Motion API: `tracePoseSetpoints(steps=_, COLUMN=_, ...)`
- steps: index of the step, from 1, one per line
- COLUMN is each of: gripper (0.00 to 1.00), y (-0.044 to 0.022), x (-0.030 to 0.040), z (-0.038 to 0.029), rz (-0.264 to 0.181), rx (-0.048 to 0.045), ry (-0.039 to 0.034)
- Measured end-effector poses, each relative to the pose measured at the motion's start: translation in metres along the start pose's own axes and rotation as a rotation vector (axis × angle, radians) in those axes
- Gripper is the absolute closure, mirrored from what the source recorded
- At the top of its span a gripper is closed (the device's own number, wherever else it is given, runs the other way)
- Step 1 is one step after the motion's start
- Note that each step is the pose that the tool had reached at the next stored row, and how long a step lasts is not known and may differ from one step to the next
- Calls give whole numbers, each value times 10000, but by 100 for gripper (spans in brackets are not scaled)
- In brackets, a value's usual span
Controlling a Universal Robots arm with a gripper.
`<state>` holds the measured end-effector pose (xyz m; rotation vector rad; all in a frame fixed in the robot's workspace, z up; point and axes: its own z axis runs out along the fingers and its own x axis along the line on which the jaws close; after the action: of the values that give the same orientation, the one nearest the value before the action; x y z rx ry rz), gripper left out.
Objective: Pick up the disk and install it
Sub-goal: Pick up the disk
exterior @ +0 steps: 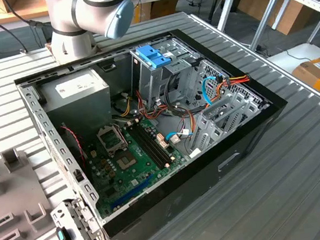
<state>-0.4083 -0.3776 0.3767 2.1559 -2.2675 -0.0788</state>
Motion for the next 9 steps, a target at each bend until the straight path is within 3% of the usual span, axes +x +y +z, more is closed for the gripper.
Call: tracePoseSetpoints(steps=9, gripper=44, y=52, x=-99, z=67, rz=-103, rx=0, ry=3)
